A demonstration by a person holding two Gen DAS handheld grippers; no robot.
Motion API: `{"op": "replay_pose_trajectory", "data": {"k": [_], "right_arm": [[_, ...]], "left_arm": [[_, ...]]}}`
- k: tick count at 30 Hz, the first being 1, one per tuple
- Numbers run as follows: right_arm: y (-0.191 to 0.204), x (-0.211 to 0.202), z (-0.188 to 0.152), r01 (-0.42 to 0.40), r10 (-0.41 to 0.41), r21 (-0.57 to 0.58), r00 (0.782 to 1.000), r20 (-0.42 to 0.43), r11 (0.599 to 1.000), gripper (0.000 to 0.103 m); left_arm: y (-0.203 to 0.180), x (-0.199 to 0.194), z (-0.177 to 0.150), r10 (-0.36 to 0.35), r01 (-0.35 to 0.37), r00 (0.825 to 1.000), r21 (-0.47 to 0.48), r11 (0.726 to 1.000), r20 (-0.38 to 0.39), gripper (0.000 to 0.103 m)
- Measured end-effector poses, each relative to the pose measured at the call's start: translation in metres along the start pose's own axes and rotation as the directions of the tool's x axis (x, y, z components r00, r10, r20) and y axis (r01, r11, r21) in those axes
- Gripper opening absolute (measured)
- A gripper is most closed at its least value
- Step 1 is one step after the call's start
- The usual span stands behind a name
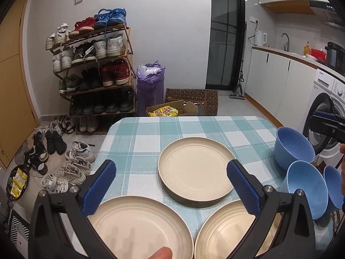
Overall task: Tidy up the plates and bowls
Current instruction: 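Move both grippers forward toward the rim of a beige plate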
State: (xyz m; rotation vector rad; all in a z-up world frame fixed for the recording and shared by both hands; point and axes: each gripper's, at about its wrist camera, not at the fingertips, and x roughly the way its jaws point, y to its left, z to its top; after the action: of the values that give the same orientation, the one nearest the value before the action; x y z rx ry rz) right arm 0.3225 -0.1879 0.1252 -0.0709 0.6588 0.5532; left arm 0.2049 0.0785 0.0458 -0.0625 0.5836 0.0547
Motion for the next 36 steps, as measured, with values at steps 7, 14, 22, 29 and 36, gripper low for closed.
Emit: {"op": "replay_pose_trajectory", "data": {"k": [7,14,22,29,36], "right_arm": [[-0.001,0.013,0.007,0.003,-0.003,0.009,1.000,-0.027,1.000,0.103],[0.005,0.032,0.008,0.013,-0.014,-0.011,0.998,-0.059,1.000,0.103],[0.002,0.058,0.008,0.010,-0.008,0.018,0.994,-0.109,1.000,0.103],[0.002,0.078,0.009,0.003,0.004,0.047,0.989,-0.151,0.999,0.103],[-0.002,0.102,0.009,0.023,-0.006,0.080,0.979,-0.204,0.997,0.103]], "left_arm": [[-0.002,0.009,0.005,0.016,-0.016,1.000,0.013,1.000,0.005,0.103],[0.003,0.023,0.008,-0.021,0.021,1.000,-0.008,1.000,-0.022,0.103],[0.006,0.037,0.003,0.000,-0.001,0.999,-0.008,1.000,-0.055,0.103],[0.011,0.052,0.002,-0.001,-0.002,0.996,-0.032,0.999,-0.086,0.103],[0.013,0.063,0.000,0.015,-0.019,0.994,-0.033,0.999,-0.106,0.103]]}}
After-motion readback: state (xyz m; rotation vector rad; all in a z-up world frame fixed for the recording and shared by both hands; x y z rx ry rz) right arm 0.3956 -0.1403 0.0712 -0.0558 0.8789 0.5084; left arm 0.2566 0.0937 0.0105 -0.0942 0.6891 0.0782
